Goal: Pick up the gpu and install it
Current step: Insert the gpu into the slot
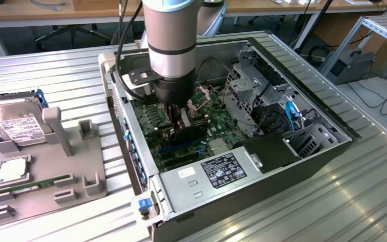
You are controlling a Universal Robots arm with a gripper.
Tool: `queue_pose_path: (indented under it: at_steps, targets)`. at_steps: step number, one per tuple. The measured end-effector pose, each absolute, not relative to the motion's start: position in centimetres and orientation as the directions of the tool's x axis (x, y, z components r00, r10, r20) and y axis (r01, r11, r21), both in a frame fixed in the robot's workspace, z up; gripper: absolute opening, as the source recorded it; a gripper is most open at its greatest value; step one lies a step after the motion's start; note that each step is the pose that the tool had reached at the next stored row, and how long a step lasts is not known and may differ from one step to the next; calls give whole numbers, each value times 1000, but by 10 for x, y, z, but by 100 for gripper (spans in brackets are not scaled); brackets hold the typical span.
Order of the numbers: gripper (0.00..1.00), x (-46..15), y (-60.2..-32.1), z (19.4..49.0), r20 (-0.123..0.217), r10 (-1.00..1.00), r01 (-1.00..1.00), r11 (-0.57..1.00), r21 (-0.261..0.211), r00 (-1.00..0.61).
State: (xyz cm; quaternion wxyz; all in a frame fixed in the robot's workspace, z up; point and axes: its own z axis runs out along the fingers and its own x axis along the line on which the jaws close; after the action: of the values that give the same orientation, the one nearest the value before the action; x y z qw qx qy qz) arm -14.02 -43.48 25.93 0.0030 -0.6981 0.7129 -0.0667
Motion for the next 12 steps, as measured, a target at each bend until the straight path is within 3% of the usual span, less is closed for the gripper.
queue_pose_path:
  at_steps: [12]
  targets:
    - [27,-141,-435,259,89,-996,-995,-16,-99,7]
